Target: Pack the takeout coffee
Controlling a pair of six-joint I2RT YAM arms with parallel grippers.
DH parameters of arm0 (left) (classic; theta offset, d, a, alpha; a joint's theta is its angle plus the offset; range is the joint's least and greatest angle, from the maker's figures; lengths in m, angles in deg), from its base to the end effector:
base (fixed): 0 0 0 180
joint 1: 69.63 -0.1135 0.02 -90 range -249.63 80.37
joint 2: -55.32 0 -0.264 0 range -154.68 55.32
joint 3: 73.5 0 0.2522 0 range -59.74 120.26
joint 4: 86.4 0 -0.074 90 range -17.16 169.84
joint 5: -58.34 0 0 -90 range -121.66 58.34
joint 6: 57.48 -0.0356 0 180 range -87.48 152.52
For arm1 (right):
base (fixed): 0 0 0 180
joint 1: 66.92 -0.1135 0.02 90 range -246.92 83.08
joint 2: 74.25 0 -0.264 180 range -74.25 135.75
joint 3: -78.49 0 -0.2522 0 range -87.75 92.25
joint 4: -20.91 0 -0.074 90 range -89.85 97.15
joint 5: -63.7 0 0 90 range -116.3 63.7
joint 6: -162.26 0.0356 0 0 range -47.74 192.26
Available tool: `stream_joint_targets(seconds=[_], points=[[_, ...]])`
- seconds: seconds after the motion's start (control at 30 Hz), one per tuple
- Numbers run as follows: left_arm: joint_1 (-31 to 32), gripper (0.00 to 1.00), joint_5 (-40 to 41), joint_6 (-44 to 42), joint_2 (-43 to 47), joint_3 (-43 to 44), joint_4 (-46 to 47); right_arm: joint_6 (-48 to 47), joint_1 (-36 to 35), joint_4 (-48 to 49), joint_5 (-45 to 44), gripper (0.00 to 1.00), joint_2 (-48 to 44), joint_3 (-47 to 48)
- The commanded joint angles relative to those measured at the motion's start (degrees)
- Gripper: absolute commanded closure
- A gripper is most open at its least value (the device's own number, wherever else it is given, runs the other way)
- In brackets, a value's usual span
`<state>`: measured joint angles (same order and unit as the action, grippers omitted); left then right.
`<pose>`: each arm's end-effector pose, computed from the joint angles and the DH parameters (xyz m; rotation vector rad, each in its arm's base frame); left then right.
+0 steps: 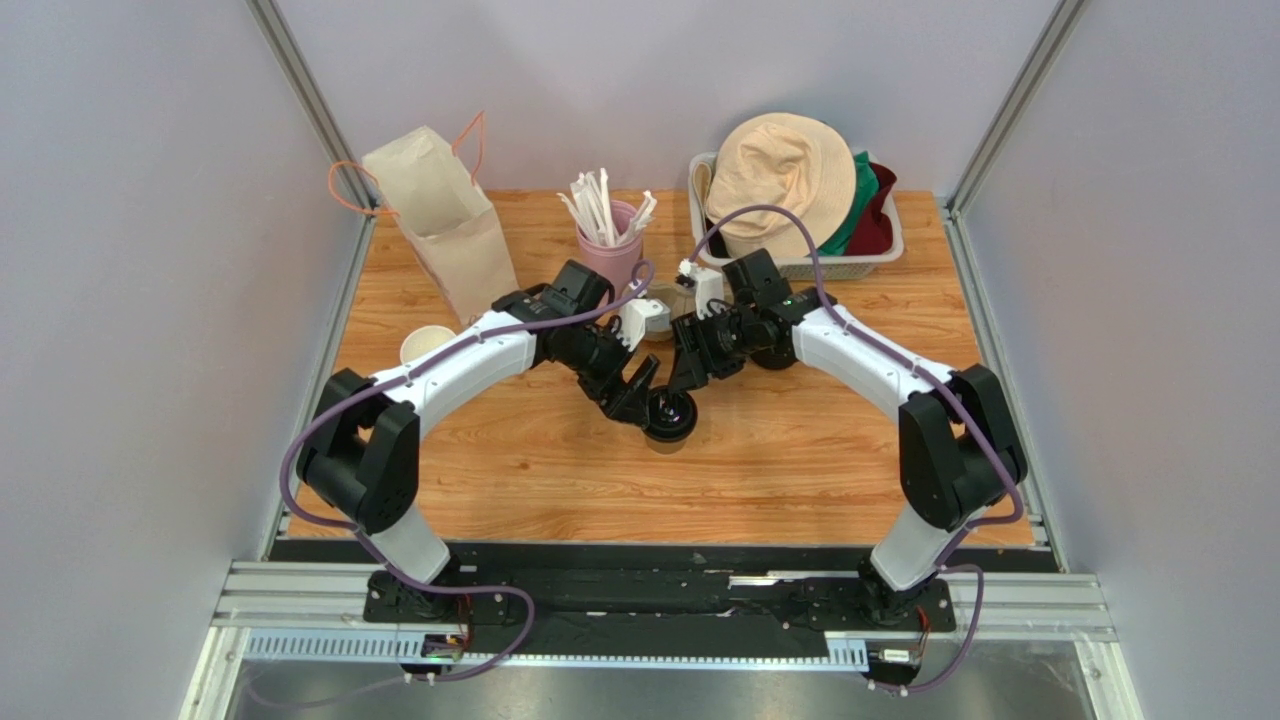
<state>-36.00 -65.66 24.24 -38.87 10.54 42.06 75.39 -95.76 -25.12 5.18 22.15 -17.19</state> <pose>0.2693 -0.2030 0.2412 1.1345 2.3931 -0.9337 0.2987 0.1857 0.2345 -0.7861 2.4996 0.9131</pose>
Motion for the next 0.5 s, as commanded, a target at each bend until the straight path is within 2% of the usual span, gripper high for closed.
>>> stream_joint_targets(seconds=[0.0,0.27,0.4,0.47], points=[[-0.23,0.14,0.51,-0.16,-0.38,-0.85,1.57,-0.94,-0.96,2.48,-0.63,0.45,0.54,1.51],[-0.23,0.16,3.32,-0.43,-0.99,-1.9,1.92,-1.03,-1.48,2.39,-1.34,0.47,0.19,0.63],[-0.23,0.17,2.62,0.1,-1.26,-1.99,2.45,-1.38,-1.57,2.39,-1.6,0.52,0.45,0.01],[-0.23,0.16,1.92,0.27,-1.26,-1.73,2.45,-1.38,-1.66,2.39,-1.08,0.6,0.98,-0.34]])
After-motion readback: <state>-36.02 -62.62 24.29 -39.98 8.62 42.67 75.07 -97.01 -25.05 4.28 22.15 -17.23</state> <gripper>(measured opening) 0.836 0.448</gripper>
